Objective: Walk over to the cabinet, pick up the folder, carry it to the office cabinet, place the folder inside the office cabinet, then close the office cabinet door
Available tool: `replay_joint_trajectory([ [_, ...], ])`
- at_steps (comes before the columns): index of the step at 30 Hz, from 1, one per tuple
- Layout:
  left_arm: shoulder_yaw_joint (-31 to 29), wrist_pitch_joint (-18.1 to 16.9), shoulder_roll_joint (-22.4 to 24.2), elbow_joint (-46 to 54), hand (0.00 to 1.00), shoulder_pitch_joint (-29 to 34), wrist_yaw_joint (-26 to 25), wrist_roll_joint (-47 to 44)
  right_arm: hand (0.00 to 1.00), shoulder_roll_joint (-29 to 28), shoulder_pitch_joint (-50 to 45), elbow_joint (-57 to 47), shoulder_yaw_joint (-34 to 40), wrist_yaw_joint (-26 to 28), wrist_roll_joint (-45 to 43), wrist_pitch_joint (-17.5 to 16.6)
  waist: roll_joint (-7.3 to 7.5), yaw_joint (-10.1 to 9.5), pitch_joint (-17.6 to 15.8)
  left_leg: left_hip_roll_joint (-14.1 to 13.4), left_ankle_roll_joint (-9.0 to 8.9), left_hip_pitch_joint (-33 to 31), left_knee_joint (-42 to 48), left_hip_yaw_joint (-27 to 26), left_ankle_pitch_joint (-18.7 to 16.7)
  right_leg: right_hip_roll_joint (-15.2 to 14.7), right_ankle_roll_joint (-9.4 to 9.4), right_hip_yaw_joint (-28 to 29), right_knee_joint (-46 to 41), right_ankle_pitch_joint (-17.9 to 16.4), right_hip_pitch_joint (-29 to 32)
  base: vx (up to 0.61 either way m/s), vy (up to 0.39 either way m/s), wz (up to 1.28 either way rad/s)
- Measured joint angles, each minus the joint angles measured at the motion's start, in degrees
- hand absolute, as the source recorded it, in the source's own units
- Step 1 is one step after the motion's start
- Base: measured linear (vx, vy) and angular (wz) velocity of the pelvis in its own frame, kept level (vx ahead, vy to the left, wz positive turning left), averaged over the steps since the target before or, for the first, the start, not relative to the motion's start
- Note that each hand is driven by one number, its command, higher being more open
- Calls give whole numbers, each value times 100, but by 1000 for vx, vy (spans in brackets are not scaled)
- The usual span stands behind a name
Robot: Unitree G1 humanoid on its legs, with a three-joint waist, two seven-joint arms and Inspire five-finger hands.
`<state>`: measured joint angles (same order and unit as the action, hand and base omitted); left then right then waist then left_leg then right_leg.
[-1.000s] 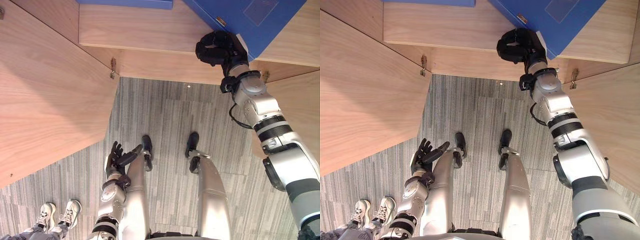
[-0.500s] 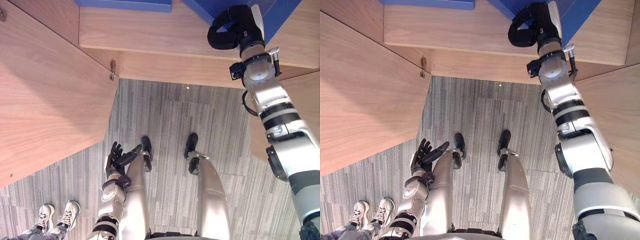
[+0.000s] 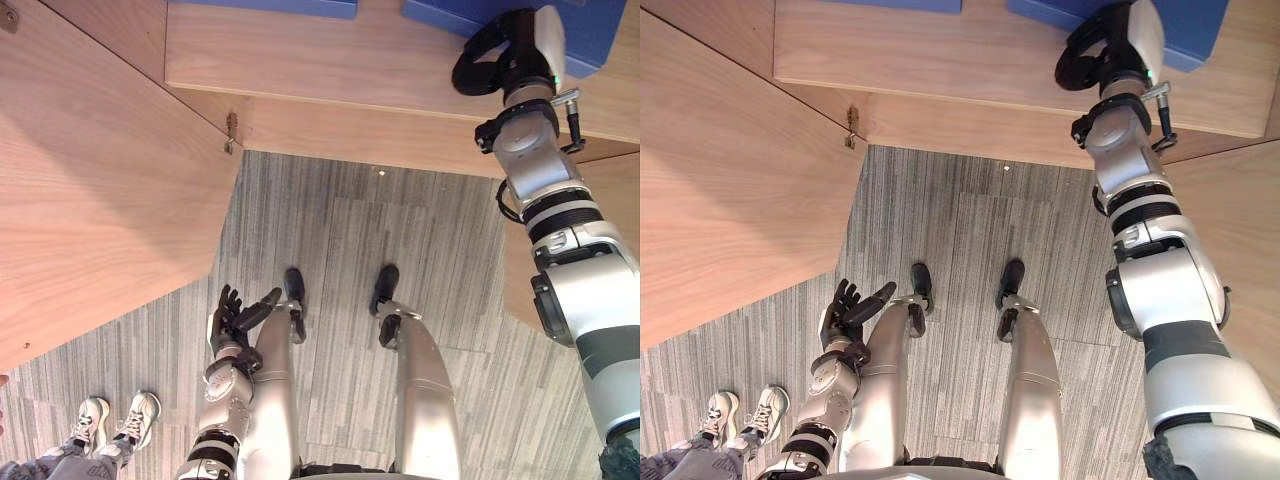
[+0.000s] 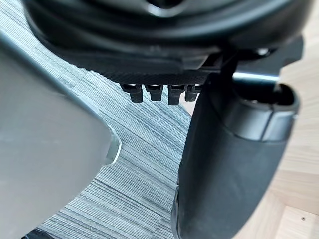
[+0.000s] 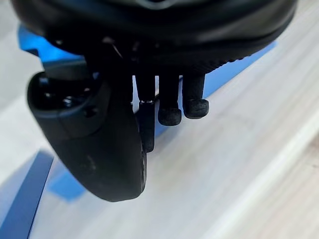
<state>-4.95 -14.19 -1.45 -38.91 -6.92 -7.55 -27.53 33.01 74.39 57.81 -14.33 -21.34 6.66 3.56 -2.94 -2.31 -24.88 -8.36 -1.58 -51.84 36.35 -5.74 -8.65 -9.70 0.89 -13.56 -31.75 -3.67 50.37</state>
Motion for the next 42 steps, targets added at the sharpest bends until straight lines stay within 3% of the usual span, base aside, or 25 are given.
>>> replay_joint_trajectory([
  [3, -17, 0, 32, 53, 100, 0, -3, -1, 0, 136, 131, -8, 71, -15, -67, 0, -1, 12, 0, 15, -2, -19, -24, -24, 11, -17, 0, 18, -3, 0, 47, 33, -10, 0],
  [4, -16, 2, 54, 90, 100, 0, -2, -4, 100, 140, 153, -57, 148, -15, -218, 0, -2, 18, 1, 14, -2, -15, -15, -32, 11, -18, 0, 25, -5, 0, 49, 38, -9, -3],
  [7, -16, 4, 127, 159, 100, 0, 8, -5, 100, 138, 135, -233, 383, -25, -474, -4, -2, 14, 1, 10, -2, -14, 6, -34, 10, -18, 0, 27, -22, 0, 48, 0, 0, 0],
  [10, -22, -5, 199, 269, 100, 0, 7, -7, 100, 109, -322, -1115, 697, -116, -765, -49, -2, 10, 1, -4, -4, 2, 75, -36, 6, -19, 0, 29, -66, -2, 17, 0, 0, 0],
  [14, -18, 60, 229, 269, 100, 37, 20, -9, 100, -235, -2086, -3524, 1077, -252, -952, -219, -1, 17, 1, -56, 5, 299, 191, -32, -95, 9, -10, 7, -117, -79, -337, 0, 0, 0],
  [17, -10, 143, 275, 260, 100, 151, 79, 12, 100, -697, -3359, -4749, 1138, -266, -928, -432, 12, 33, 7, -62, 4, 760, 172, -49, -185, 13, 2, 4, -114, -165, -779, 0, 0, 0],
  [21, -15, 215, 214, 127, 100, 520, 171, 165, 100, -1587, -5147, -5477, 814, 52, -780, -851, 208, 150, 104, -32, -34, 1729, -277, -148, -175, 48, 30, 8, 229, -211, -1650, 22, -38, 0],
  [27, 30, 360, -270, -840, 100, 618, 300, 665, 100, -2261, -6706, -4550, 486, 932, -441, -998, 530, 219, 513, 39, -146, 2969, -1397, -282, 128, 265, 95, 36, 1434, 162, -2849, 127, -24, -9],
  [32, -29, 493, -376, -1122, 100, 1071, 321, 964, 100, -2613, -7459, -2752, 758, 1371, -165, -986, 509, 322, 1124, 155, -144, 4015, -2239, -535, 228, 319, 257, 134, 2485, 463, -3886, 170, 41, -14],
  [35, -152, 503, -416, -1127, 100, 1205, 314, 1091, 100, -2814, -7701, -1633, 1535, 1400, -87, -946, 478, 354, 1478, 299, -139, 4559, -2774, -626, 357, 315, 343, 189, 3027, 653, -4397, 122, 48, -9],
  [38, -265, 502, -444, -1127, 100, 1260, 300, 1317, 100, -2853, -7749, -794, 2402, 1338, -462, -819, 476, 392, 1676, 378, -132, 4963, -3092, -650, 434, 273, 378, 192, 3231, 701, -4743, 62, 48, -1],
  [42, -270, 521, -455, -1130, 100, 1398, 315, 1503, 100, -2828, -7869, -487, 2898, 1256, -783, -813, 477, 481, 1781, 449, -117, 5261, -3345, -655, 535, 270, 389, 195, 3299, 713, -4954, -7, 11, -1],
])
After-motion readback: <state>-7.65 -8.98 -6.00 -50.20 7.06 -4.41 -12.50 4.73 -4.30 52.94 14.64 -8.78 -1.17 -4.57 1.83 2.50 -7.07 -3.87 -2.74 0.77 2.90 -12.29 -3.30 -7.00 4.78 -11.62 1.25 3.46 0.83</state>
